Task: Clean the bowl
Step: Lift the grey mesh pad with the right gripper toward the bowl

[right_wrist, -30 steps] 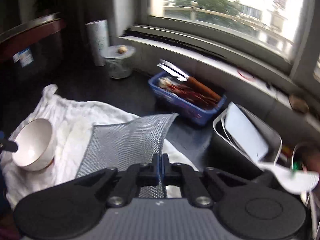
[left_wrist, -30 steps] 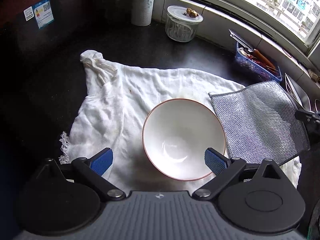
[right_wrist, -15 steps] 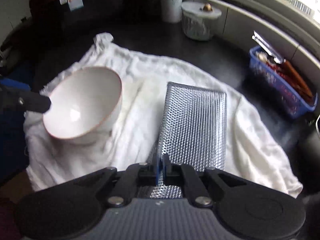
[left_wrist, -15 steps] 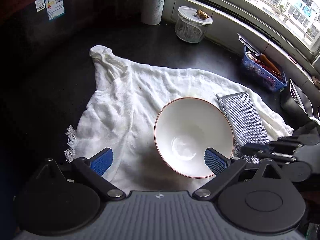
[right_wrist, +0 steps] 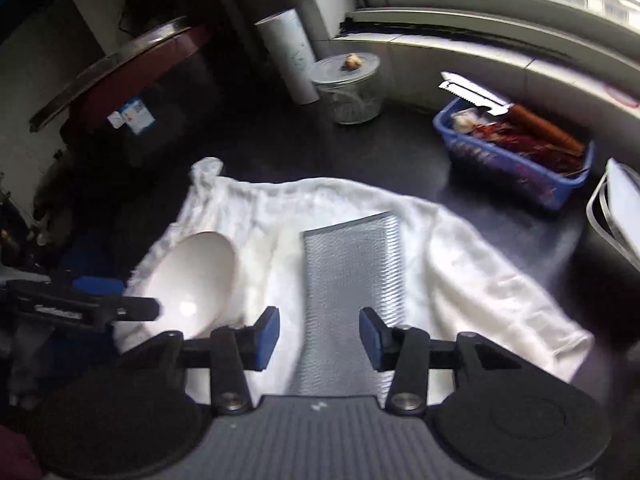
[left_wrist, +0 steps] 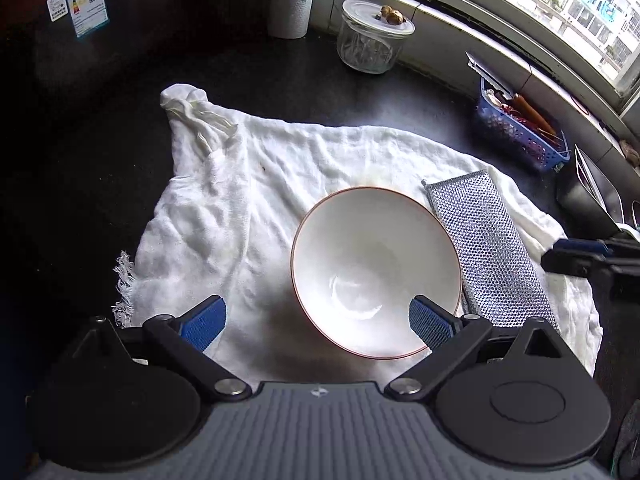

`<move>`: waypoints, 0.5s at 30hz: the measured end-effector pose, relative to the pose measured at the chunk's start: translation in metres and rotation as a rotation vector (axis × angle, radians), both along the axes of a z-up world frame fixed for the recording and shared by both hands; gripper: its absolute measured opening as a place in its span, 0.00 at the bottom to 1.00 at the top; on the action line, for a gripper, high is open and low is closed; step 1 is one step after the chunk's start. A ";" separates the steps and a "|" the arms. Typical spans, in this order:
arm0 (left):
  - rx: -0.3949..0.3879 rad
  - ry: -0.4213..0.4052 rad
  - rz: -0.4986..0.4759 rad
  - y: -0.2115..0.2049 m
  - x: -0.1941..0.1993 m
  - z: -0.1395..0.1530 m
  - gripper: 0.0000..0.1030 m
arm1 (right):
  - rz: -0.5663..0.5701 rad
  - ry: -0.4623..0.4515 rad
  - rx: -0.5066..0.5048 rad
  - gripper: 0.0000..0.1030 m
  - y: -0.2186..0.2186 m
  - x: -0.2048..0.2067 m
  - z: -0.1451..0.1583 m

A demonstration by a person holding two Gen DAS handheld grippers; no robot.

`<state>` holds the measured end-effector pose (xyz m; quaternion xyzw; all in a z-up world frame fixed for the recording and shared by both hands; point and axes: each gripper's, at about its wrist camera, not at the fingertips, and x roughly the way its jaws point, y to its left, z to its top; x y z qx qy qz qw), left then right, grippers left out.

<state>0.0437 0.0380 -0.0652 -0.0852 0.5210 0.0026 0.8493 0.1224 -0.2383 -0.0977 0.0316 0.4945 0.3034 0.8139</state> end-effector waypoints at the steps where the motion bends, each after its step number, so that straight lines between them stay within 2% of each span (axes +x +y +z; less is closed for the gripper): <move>1: 0.001 0.001 0.000 0.000 0.000 0.000 0.96 | -0.001 0.000 -0.004 0.44 -0.003 0.004 -0.001; 5: -0.004 0.009 0.013 0.003 0.002 -0.002 0.96 | -0.001 0.004 -0.013 0.43 -0.015 0.019 -0.005; 8: -0.005 0.014 0.015 0.003 0.005 -0.004 0.96 | 0.009 0.065 0.032 0.41 -0.016 0.019 -0.014; 12: -0.008 0.020 0.017 0.003 0.008 -0.005 0.96 | 0.000 0.135 0.077 0.32 -0.020 0.031 -0.029; 15: -0.009 0.024 0.019 0.003 0.011 -0.006 0.96 | -0.015 0.173 0.147 0.32 -0.026 0.035 -0.032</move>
